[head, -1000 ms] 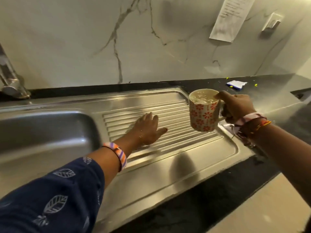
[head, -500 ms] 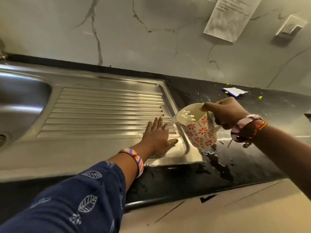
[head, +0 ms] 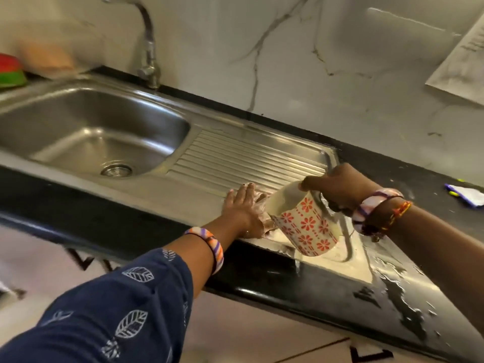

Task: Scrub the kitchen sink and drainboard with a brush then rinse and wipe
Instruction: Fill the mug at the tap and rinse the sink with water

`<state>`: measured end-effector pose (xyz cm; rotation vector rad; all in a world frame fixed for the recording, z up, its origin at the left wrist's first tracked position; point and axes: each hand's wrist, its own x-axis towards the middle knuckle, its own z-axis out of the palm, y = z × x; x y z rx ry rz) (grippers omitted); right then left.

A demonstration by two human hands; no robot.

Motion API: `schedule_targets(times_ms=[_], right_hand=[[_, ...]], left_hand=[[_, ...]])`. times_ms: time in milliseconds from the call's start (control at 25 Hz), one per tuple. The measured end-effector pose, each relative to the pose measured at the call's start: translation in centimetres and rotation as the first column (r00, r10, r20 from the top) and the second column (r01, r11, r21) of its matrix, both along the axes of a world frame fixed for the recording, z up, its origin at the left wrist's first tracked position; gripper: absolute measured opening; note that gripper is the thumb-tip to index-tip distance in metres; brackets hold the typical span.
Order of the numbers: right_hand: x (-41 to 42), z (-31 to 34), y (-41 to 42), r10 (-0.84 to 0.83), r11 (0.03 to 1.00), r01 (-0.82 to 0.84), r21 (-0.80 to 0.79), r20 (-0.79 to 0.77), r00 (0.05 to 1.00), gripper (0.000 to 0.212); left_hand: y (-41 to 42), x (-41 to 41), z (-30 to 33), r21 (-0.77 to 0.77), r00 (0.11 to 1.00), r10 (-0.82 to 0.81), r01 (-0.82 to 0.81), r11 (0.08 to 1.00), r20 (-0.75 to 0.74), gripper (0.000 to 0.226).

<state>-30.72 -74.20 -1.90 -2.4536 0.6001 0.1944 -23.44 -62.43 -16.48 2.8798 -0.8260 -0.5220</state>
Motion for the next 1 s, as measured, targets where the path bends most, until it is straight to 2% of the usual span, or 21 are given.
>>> schedule_targets(times_ms=[160, 240, 320, 400, 480, 600, 720, 840, 920, 1000], right_hand=[[2.9, -0.2, 4.8, 0.156, 0.987, -0.158, 0.028, 0.064, 0.986, 0.030], [3.7, -0.2, 6.5, 0.170, 0.977, -0.182, 0.108, 0.111, 0.979, 0.030], [4.0, -0.3, 7.2, 0.124, 0.944, -0.170, 0.282, 0.172, 0.977, 0.031], [3.7, -0.3, 6.7, 0.042, 0.875, -0.153, 0.459, 0.243, 0.969, 0.033], [3.1, 0.3, 5.4, -0.021, 0.830, -0.152, 0.537, 0.302, 0.953, 0.033], [1.5, 2.0, 2.6, -0.060, 0.855, -0.131, 0.501, 0.348, 0.936, 0.031], [-0.8, 3.6, -0.3, -0.122, 0.922, -0.022, 0.385, 0.345, 0.931, 0.032], [-3.3, 4.3, -2.7, -0.128, 0.980, 0.077, 0.186, 0.286, 0.950, 0.039], [-4.7, 4.4, -3.6, -0.135, 0.990, 0.123, 0.068, 0.216, 0.967, 0.040], [-5.7, 4.0, -3.8, -0.159, 0.986, 0.163, -0.014, 0.156, 0.975, 0.038]], left_hand=[[7.4, 1.6, 0.5, 0.047, 0.975, 0.218, -0.217, 0.975, -0.033, 0.090], [12.0, 3.5, -0.1, 0.078, 0.939, 0.343, -0.340, 0.937, -0.029, 0.090], [16.5, 5.2, 0.0, 0.122, 0.877, 0.480, -0.477, 0.870, 0.009, 0.090], [19.8, 5.7, 0.9, 0.157, 0.799, 0.597, -0.601, 0.784, 0.072, 0.080], [20.7, 5.9, 2.0, 0.191, 0.780, 0.612, -0.626, 0.756, 0.132, 0.071], [17.2, 5.6, 2.9, 0.119, 0.879, 0.460, -0.474, 0.872, 0.130, 0.076], [9.9, 3.0, 3.4, -0.062, 0.985, 0.149, -0.145, 0.988, 0.084, 0.072], [1.4, -1.7, 3.0, -0.176, 0.985, -0.168, 0.170, 0.970, 0.028, 0.074], [-3.0, -3.6, 1.8, -0.165, 0.971, -0.233, 0.222, 0.961, -0.052, 0.080], [-5.4, -4.6, 0.9, -0.115, 0.970, -0.221, 0.209, 0.971, -0.102, 0.081]])
